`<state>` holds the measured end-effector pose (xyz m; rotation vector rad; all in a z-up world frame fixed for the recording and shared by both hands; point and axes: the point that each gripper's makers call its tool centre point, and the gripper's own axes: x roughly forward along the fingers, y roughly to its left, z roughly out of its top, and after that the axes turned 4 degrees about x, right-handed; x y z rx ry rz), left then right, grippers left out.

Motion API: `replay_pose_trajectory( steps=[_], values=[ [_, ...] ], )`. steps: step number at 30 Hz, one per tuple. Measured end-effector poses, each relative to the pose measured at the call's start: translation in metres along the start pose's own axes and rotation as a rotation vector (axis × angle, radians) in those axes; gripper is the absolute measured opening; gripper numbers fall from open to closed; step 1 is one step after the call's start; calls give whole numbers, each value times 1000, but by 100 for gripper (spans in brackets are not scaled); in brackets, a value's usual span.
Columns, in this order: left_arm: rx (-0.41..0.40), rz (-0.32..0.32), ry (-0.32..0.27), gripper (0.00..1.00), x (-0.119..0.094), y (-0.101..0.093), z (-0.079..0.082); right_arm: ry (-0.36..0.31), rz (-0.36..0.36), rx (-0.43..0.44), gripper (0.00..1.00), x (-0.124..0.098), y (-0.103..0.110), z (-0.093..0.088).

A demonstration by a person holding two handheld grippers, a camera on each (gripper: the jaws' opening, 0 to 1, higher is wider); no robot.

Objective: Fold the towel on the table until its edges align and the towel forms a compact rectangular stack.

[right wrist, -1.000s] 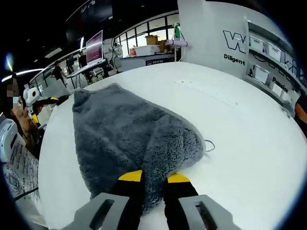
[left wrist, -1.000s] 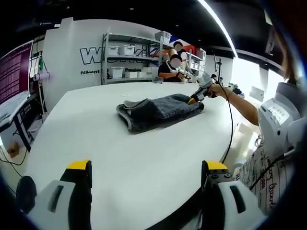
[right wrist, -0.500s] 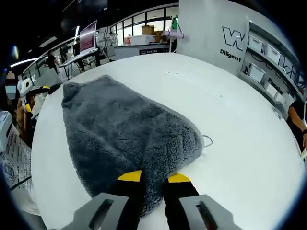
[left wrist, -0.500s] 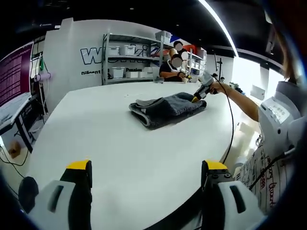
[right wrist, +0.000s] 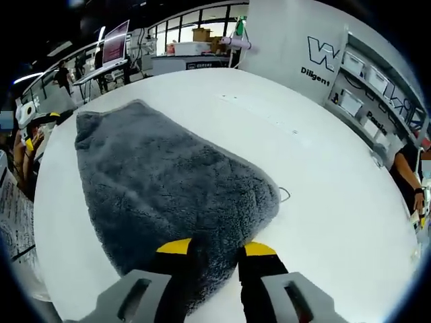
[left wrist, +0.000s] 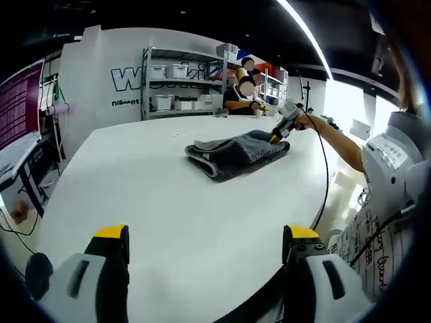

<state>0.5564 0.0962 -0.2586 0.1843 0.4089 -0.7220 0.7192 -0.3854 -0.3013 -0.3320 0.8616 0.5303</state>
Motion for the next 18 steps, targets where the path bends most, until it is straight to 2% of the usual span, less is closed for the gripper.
replay_pose_trajectory(
  steps=[4,6,7,10,12,14,18],
  values=[
    [-4,10,-4,99,-5,2,-1,-10,-48,-2,35,-7,-1,5],
    [-9,15,-1,99,-6,4,-3,-67,-55,5,38,-9,2,17],
    [-11,17,0,99,-6,5,-4,-74,-50,26,41,-10,4,18],
    [-13,17,1,99,-6,7,-4,-77,-87,25,59,-15,2,22],
    [-11,12,-1,99,-6,6,-4,-73,-116,16,65,-20,0,24],
    [-9,9,0,99,-6,5,-4,-79,-127,6,65,-25,0,26],
    [-15,10,0,99,-4,7,-6,-73,-148,-3,82,-32,2,28]
  ],
)
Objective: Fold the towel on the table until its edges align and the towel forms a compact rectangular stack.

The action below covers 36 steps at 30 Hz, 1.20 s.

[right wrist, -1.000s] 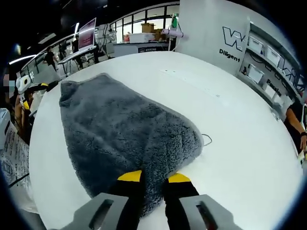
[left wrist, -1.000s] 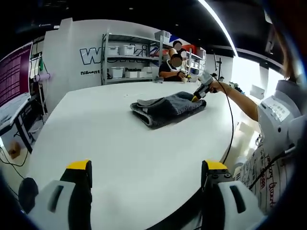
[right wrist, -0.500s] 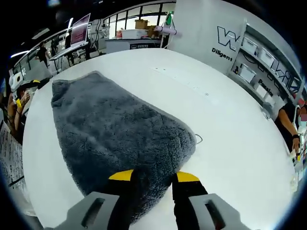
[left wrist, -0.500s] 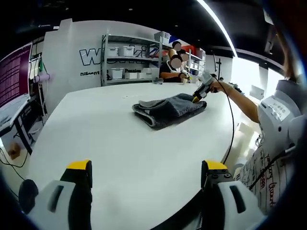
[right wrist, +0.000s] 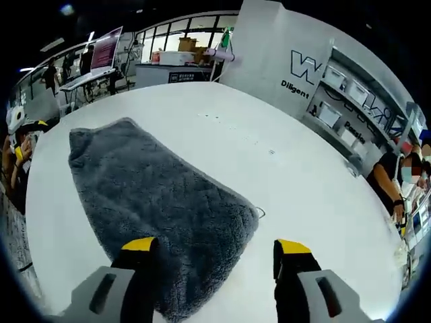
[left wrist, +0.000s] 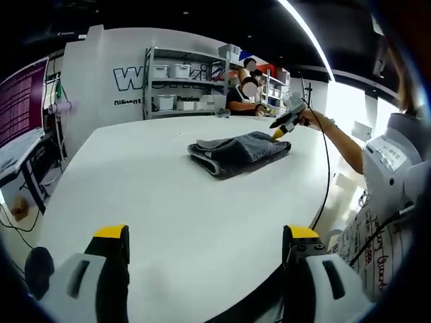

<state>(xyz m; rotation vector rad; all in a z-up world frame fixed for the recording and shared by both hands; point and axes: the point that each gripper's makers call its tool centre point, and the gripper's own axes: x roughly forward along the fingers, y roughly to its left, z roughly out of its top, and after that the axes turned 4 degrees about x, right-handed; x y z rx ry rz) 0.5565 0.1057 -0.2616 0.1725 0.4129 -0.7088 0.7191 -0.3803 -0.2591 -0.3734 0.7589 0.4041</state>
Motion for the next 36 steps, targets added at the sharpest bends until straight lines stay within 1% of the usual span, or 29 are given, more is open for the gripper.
replay_pose_trajectory(
  steps=[3,5,7,9,14,19,21,23,28,33,36],
  values=[
    [-2,0,-1,99,0,1,0,14,-14,-18,92,-4,2,-2],
    [-2,-4,-1,99,1,0,0,18,-18,-33,94,-7,5,-4],
    [-2,-9,-2,99,2,0,0,29,-20,-36,99,-9,10,-6],
    [-2,-13,-3,99,3,-1,0,39,-24,-39,99,-12,14,-8],
    [-6,-10,2,99,3,1,-3,20,-31,-55,99,-20,25,-3],
    [-16,-9,6,99,4,2,-6,-36,-23,-89,99,-27,44,14],
    [-16,-12,8,99,5,1,-7,-75,-7,-92,99,-29,55,25],
    [-16,-15,7,99,6,1,-7,-100,11,-103,99,-29,65,33],
    [-14,-20,10,99,6,0,-8,-129,45,-150,99,-27,89,47],
    [-13,-23,11,99,7,0,-8,-159,108,-215,99,-26,127,67],
    [-11,-34,5,99,8,-3,-6,-177,129,-251,99,-26,145,78]
  ],
)
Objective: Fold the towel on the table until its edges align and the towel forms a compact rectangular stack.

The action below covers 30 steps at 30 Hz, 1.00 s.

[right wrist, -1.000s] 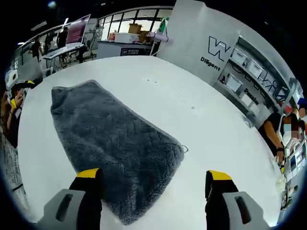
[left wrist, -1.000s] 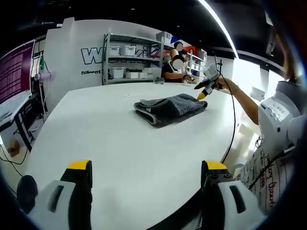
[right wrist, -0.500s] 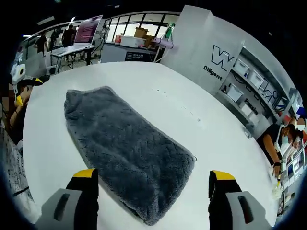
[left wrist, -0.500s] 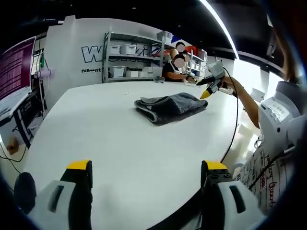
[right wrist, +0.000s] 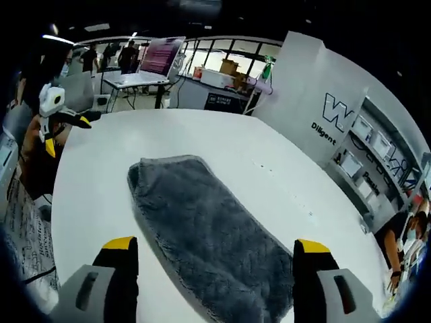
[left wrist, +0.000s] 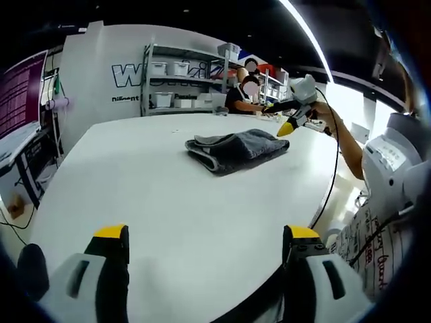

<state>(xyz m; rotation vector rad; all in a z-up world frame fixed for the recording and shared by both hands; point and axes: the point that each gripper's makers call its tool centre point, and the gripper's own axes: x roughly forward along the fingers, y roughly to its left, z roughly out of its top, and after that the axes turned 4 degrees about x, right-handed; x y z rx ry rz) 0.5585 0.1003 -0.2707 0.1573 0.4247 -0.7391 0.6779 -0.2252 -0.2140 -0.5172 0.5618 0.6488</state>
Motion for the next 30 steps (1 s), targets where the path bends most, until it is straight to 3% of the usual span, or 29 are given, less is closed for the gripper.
replay_pose_trajectory(
  steps=[6,12,16,21,29,30],
  values=[
    [6,-26,-5,99,6,-7,3,-88,109,-44,98,17,46,39],
    [9,-28,-2,99,6,-8,3,-137,190,-47,80,39,79,62],
    [2,-21,-4,99,4,-5,2,-120,229,-70,66,58,98,66],
    [-1,-20,6,99,5,-3,-1,-95,269,-75,56,83,114,65],
    [-6,-10,4,99,2,4,-3,-29,248,-81,39,117,109,55],
    [-9,-8,4,99,2,5,-4,-20,250,-83,33,119,110,54]
  ],
)
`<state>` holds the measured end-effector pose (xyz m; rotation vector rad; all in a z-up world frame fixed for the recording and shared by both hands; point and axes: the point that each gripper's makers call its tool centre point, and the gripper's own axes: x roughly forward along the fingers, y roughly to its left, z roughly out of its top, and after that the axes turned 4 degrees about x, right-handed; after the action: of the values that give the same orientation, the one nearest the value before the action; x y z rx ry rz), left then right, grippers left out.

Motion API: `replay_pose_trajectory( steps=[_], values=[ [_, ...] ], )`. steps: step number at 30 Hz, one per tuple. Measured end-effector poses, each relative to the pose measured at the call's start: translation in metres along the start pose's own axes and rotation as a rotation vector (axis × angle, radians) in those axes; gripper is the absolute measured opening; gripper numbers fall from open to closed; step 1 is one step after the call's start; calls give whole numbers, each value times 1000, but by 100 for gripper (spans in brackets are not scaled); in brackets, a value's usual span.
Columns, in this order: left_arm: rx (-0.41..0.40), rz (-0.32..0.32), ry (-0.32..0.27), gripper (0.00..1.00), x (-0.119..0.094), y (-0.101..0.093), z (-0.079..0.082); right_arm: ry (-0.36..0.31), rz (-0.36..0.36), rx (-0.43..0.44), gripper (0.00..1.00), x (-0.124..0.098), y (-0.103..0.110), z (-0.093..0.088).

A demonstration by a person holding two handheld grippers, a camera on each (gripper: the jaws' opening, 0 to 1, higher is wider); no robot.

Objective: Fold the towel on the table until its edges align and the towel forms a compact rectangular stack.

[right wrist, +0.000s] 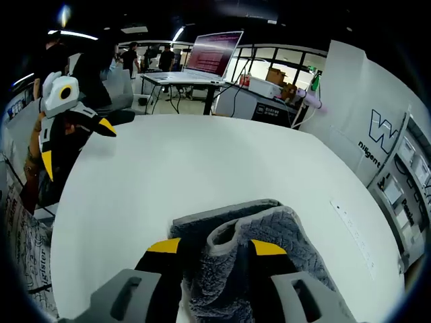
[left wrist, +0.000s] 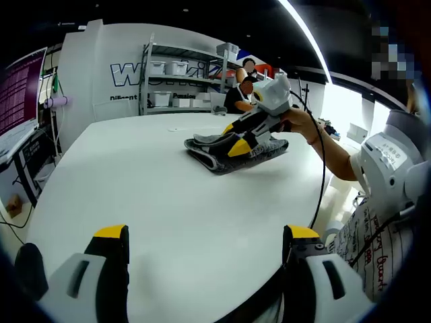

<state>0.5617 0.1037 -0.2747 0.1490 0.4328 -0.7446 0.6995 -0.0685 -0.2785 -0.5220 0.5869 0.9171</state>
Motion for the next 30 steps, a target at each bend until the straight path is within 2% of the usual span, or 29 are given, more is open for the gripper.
replay_pose_trajectory(
  steps=[3,5,13,26,30],
  values=[
    [-6,4,1,99,0,1,-1,15,6,-10,15,6,-3,-2],
    [-9,6,1,99,-1,2,-2,14,13,-8,8,7,-3,-1],
    [-14,18,-2,99,-4,6,-2,-71,-19,29,6,-7,-15,17],
    [-20,15,-5,99,-3,4,-3,-221,-153,32,6,-54,-55,62],
    [-18,10,-7,99,-1,3,-2,-253,-174,21,6,-65,-58,74]
  ],
)
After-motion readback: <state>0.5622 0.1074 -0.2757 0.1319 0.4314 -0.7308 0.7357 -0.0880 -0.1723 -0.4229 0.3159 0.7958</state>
